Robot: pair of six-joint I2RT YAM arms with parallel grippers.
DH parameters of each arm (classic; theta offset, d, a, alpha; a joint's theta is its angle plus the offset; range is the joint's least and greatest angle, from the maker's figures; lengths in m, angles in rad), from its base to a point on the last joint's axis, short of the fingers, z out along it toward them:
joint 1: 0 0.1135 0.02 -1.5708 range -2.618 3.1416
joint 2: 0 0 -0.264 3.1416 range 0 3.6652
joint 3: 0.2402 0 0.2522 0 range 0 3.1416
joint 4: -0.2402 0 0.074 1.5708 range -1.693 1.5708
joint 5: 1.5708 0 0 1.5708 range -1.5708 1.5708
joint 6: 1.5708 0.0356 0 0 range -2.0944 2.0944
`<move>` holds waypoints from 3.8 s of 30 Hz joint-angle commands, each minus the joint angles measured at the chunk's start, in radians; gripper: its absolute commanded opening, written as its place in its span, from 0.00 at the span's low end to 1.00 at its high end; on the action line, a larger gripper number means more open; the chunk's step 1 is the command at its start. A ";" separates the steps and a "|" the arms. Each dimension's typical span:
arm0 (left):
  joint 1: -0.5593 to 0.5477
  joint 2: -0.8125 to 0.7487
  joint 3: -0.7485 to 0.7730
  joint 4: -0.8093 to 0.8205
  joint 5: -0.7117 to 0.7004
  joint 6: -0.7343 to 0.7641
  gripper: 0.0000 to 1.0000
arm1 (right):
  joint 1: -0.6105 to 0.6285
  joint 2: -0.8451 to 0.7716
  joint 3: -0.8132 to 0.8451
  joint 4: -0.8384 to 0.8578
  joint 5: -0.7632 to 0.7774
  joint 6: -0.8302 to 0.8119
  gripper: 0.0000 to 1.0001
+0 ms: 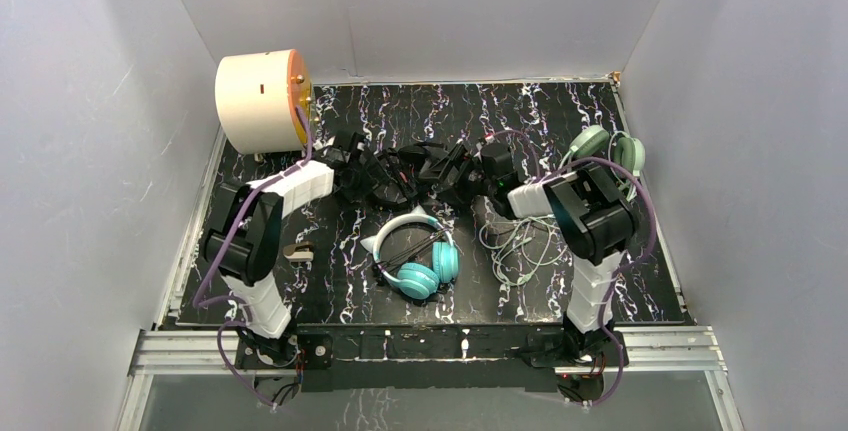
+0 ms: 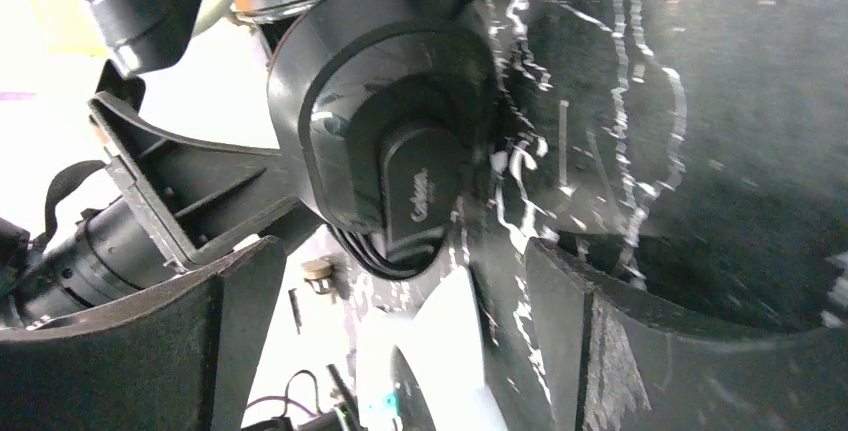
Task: Wrap the headphones
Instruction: Place the headphones at the center of the board, then pick up the headphones from the center of the board.
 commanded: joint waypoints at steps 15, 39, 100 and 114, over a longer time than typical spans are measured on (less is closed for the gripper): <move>0.002 -0.487 0.098 -0.258 0.261 0.332 0.98 | -0.365 -0.444 0.296 -1.153 0.592 -0.969 0.98; -0.013 -0.810 0.065 -0.305 0.561 0.434 0.98 | -0.866 -0.124 0.267 -0.971 0.606 -0.667 0.81; -0.934 -0.289 0.384 0.036 -0.197 1.679 0.98 | -0.289 -0.675 0.653 -1.657 0.253 -1.012 0.00; -0.765 -0.091 0.592 -0.232 0.157 1.426 0.98 | -0.166 -0.643 0.673 -1.673 0.336 -0.983 0.00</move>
